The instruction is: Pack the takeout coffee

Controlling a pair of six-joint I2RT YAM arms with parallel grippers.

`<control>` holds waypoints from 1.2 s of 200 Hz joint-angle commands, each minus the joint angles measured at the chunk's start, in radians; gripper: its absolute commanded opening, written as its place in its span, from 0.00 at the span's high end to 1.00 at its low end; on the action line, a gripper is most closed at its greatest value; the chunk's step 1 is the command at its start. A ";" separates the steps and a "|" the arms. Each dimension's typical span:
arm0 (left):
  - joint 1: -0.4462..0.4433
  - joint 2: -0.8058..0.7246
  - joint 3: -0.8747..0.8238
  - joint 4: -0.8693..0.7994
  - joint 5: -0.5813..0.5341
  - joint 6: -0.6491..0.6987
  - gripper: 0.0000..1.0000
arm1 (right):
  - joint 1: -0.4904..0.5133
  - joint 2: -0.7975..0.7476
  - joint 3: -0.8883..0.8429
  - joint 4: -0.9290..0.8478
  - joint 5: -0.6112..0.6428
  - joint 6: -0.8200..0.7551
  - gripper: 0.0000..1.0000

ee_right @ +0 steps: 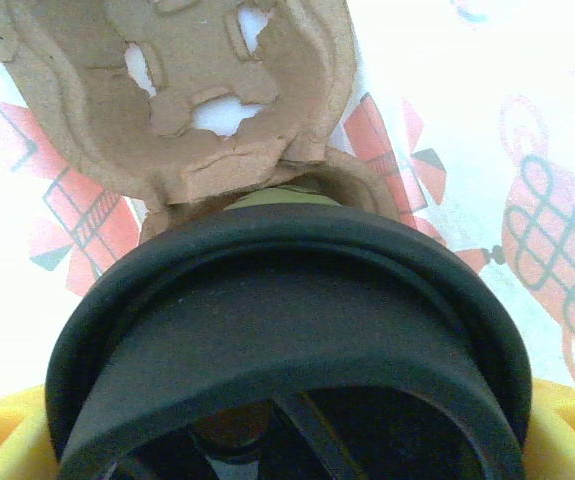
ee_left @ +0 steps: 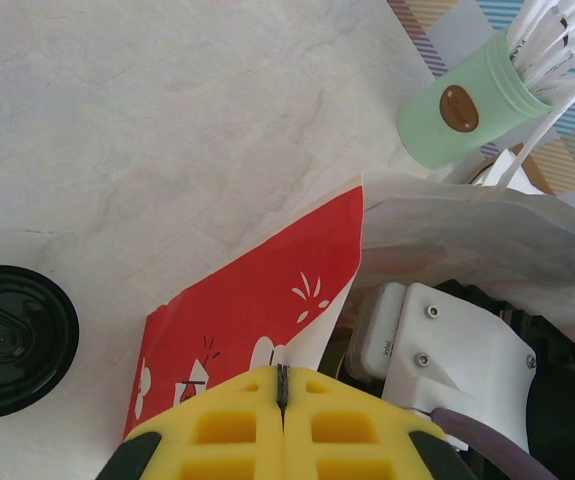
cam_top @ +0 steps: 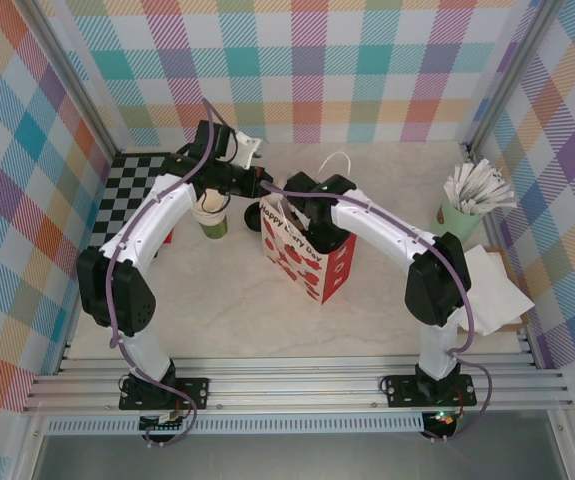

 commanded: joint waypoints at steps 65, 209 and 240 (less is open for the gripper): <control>-0.007 0.020 0.037 -0.083 0.007 0.012 1.00 | -0.002 -0.034 0.030 -0.023 -0.007 0.012 0.16; -0.009 0.029 0.040 -0.072 0.003 0.005 1.00 | -0.003 -0.056 0.013 -0.035 -0.012 0.012 0.11; -0.009 0.031 0.042 -0.072 0.003 0.006 1.00 | -0.003 -0.059 0.016 -0.041 -0.010 0.012 0.11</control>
